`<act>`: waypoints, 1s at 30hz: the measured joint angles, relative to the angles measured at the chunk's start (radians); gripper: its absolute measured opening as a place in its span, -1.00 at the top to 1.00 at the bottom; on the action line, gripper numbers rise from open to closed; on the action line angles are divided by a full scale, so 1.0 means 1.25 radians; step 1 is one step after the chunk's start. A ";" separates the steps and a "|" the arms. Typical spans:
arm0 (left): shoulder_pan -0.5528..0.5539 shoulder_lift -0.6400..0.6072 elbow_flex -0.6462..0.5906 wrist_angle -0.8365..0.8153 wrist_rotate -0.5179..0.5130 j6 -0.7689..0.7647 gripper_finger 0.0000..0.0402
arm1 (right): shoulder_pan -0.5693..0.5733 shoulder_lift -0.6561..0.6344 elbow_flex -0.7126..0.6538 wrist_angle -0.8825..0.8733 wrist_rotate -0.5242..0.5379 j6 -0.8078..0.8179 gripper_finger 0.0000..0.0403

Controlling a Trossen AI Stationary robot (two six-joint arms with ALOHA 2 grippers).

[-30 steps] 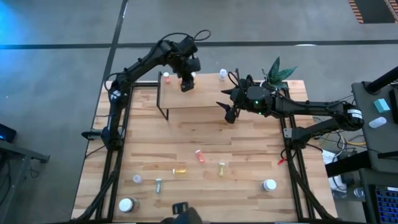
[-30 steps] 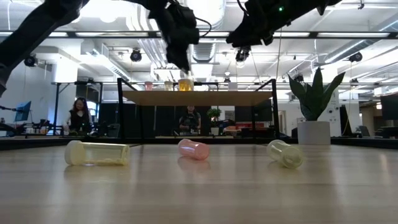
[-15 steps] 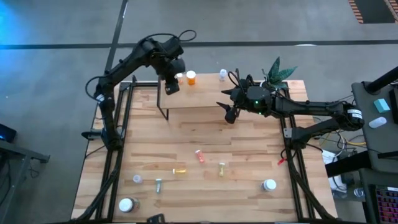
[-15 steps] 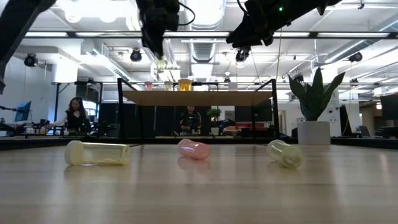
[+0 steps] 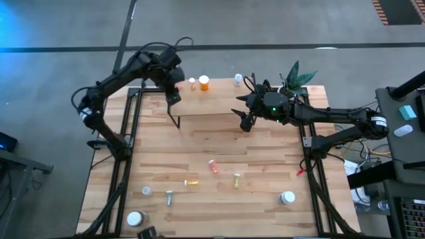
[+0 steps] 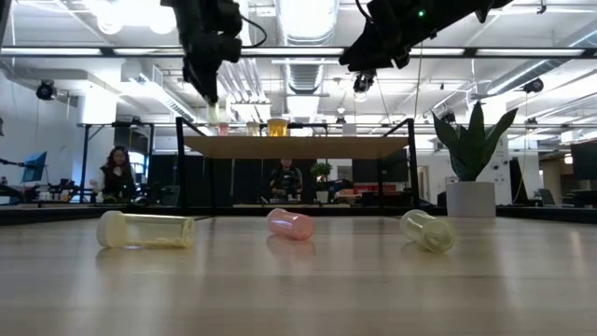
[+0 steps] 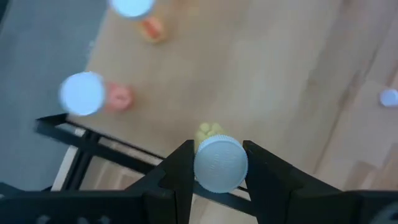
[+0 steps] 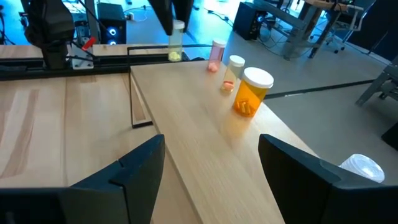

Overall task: Pick and place medicine bottles onto shelf by color
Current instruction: Put the right yellow pill bottle on the shelf

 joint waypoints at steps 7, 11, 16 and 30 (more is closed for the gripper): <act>0.045 0.028 -0.010 0.028 0.000 0.006 0.48 | 0.000 0.000 0.000 0.020 -0.001 0.005 -0.24; 0.047 0.049 -0.010 0.029 0.002 0.006 0.48 | 0.000 0.000 0.000 0.024 -0.003 0.005 -0.24; 0.047 0.070 -0.011 0.033 0.004 0.006 0.48 | 0.000 0.000 0.000 0.023 -0.003 0.005 -0.24; 0.046 0.072 -0.010 0.036 0.006 0.001 0.45 | 0.000 0.000 0.000 0.023 -0.003 0.005 -0.24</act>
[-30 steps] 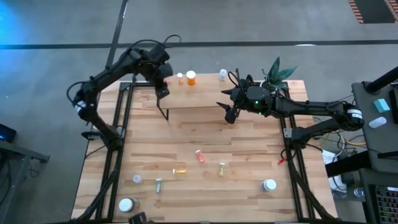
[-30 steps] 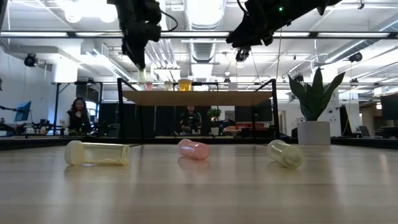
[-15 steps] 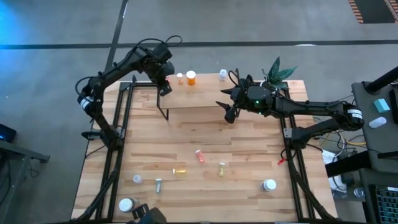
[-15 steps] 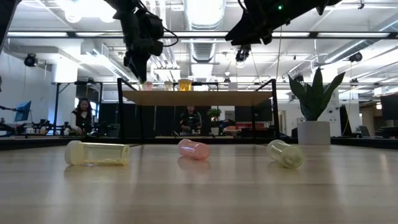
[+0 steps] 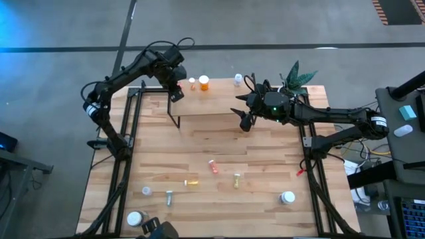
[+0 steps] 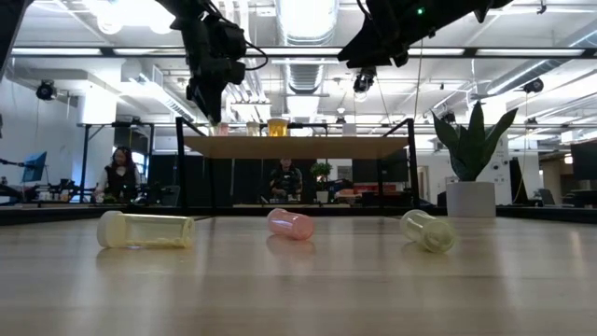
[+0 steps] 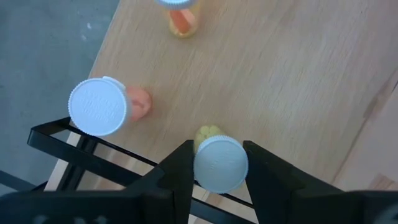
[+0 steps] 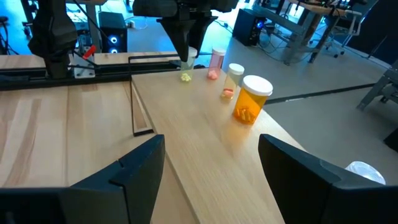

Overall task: Pick and place medicine bottles onto shelf by color
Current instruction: Put the right yellow pill bottle on the shelf, then put the pink pill bottle on the shelf

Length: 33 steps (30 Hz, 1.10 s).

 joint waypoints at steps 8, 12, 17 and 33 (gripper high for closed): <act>0.000 0.000 0.011 0.001 -0.002 0.000 0.25 | 0.000 0.000 0.000 0.000 0.000 0.001 -0.24; 0.000 0.000 0.010 0.001 -0.002 0.000 0.21 | 0.000 0.000 0.000 0.000 0.000 0.002 -0.24; 0.000 0.000 0.013 0.000 -0.002 -0.002 0.20 | 0.000 0.000 0.000 0.000 0.000 0.003 -0.24; 0.000 -0.019 0.043 -0.053 -0.010 -0.008 0.20 | 0.000 0.000 0.000 0.000 0.000 0.003 -0.24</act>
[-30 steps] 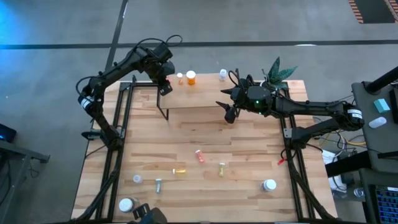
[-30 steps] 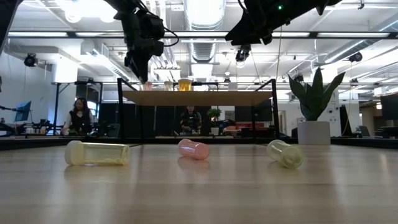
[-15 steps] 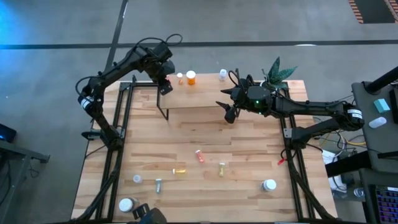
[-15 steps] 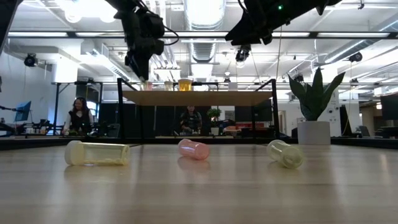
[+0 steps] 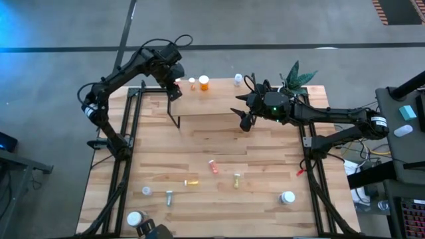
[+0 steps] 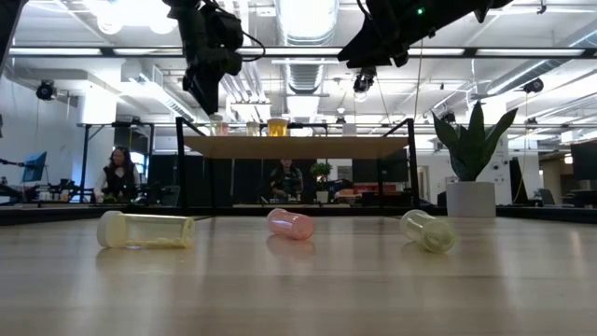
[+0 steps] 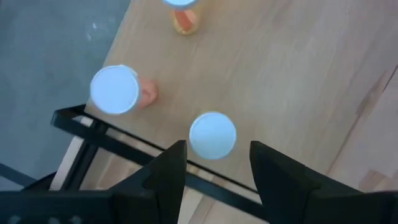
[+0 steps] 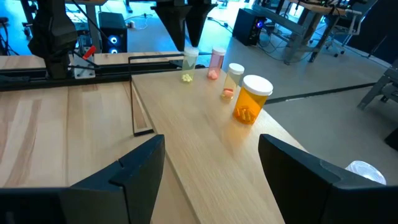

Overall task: Pick and place medicine bottles onto shelf by color
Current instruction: Put the pink pill bottle on the shelf

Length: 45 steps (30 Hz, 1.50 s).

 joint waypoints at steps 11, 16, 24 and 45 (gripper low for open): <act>0.001 -0.054 0.078 -0.068 -0.028 0.004 0.20 | 0.000 0.000 0.000 -0.005 0.000 0.006 -0.24; -0.003 -0.097 0.069 -0.089 0.030 0.006 0.03 | 0.000 0.000 0.000 -0.006 0.000 0.006 -0.24; -0.034 -0.165 0.019 -0.086 0.213 0.008 -0.27 | 0.007 0.000 0.000 -0.059 -0.024 0.033 -0.24; -0.478 -0.669 -0.788 0.822 0.066 -0.391 -0.27 | 0.353 0.051 -0.001 -0.087 0.125 0.093 -0.24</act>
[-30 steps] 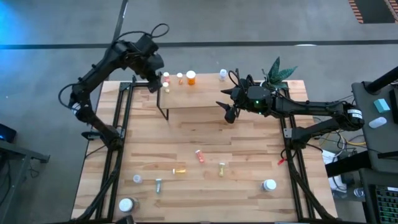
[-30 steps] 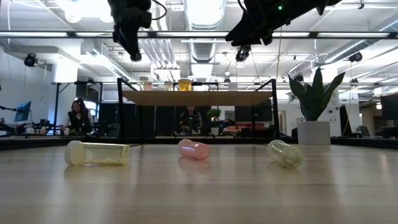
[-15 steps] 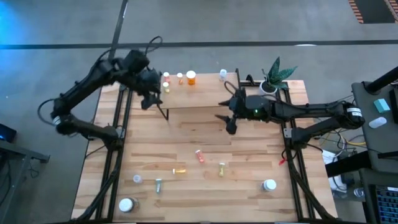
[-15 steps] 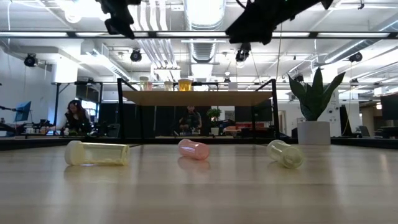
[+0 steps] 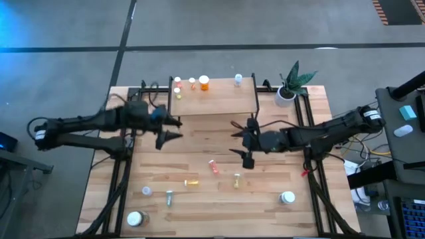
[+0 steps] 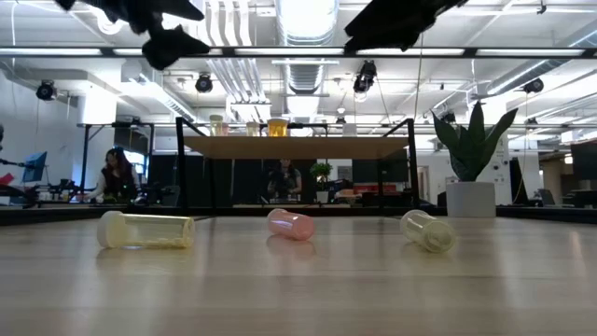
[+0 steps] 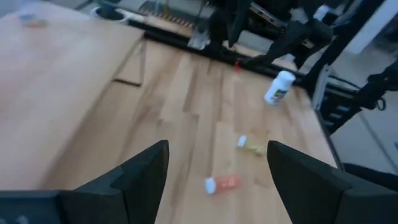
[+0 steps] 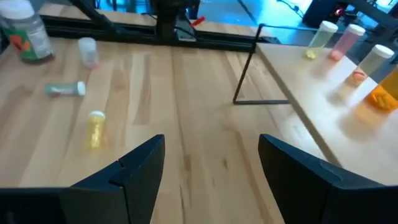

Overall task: Pick and place medicine bottles onto shelf by color
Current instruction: Put the pink pill bottle on the shelf

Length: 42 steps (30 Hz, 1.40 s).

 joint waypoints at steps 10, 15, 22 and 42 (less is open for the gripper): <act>-0.118 0.114 -0.185 0.392 -0.059 -0.036 -0.27 | 0.093 0.029 -0.020 -0.108 0.021 0.261 -0.24; -0.133 0.229 -0.187 0.540 -0.081 0.026 -0.27 | 0.095 0.127 -0.044 -0.014 0.021 0.288 -0.24; -0.166 0.362 -0.188 0.627 -0.023 0.027 -0.27 | 0.110 0.284 -0.021 0.065 0.020 0.271 -0.24; -0.286 0.252 -0.161 0.196 -0.167 -0.126 -0.27 | 0.107 0.429 -0.009 0.273 0.091 0.331 -0.24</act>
